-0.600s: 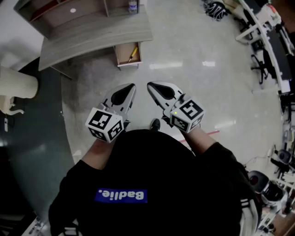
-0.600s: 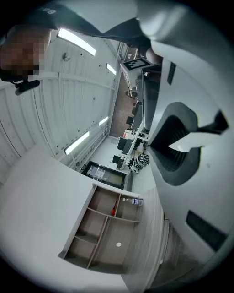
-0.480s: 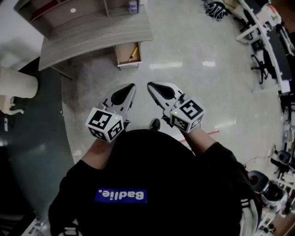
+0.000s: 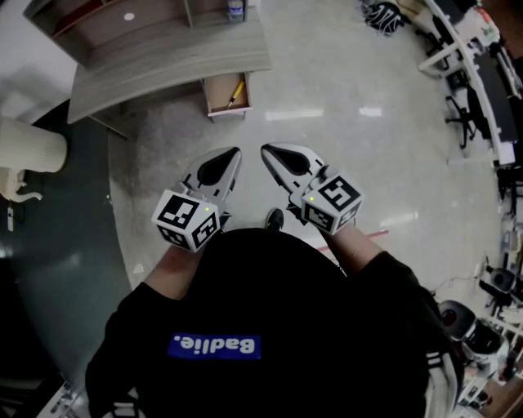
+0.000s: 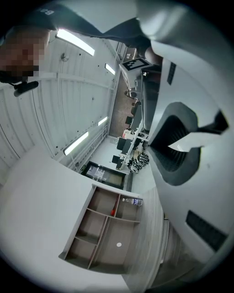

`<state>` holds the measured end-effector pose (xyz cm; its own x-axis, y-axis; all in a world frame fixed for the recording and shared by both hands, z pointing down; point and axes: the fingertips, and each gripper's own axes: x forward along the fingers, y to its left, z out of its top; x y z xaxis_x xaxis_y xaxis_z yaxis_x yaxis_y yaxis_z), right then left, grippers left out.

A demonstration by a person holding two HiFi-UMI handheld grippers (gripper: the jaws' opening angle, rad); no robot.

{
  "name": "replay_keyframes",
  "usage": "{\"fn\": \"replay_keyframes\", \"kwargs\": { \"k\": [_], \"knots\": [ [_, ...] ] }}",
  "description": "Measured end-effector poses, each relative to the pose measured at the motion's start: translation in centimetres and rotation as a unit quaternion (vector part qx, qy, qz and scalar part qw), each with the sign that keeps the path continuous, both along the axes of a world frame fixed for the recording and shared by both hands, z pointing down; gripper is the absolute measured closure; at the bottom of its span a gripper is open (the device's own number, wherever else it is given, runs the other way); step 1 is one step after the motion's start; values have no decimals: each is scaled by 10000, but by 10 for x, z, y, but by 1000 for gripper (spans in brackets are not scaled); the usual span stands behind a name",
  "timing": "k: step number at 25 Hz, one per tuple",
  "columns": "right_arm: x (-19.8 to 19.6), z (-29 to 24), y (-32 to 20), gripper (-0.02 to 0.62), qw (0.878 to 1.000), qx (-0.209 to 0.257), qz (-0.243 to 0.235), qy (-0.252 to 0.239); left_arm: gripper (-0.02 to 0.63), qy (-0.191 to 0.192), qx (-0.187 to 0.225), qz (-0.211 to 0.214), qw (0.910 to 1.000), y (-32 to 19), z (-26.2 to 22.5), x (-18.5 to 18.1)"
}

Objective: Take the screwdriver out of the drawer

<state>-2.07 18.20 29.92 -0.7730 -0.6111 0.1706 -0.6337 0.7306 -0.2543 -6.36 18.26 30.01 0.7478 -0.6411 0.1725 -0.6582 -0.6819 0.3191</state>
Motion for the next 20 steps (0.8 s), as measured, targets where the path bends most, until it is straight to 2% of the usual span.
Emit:
{"fn": "replay_keyframes", "kwargs": {
  "k": [9,20],
  "knots": [
    [4,4,-1,566,9999,-73,-25,-90,604,-16,2,-69,10000,-1,3,1],
    [61,-4,-19,566,9994,-3,-305,-146,604,-105,77,-364,9993,-19,-5,55]
  ]
}}
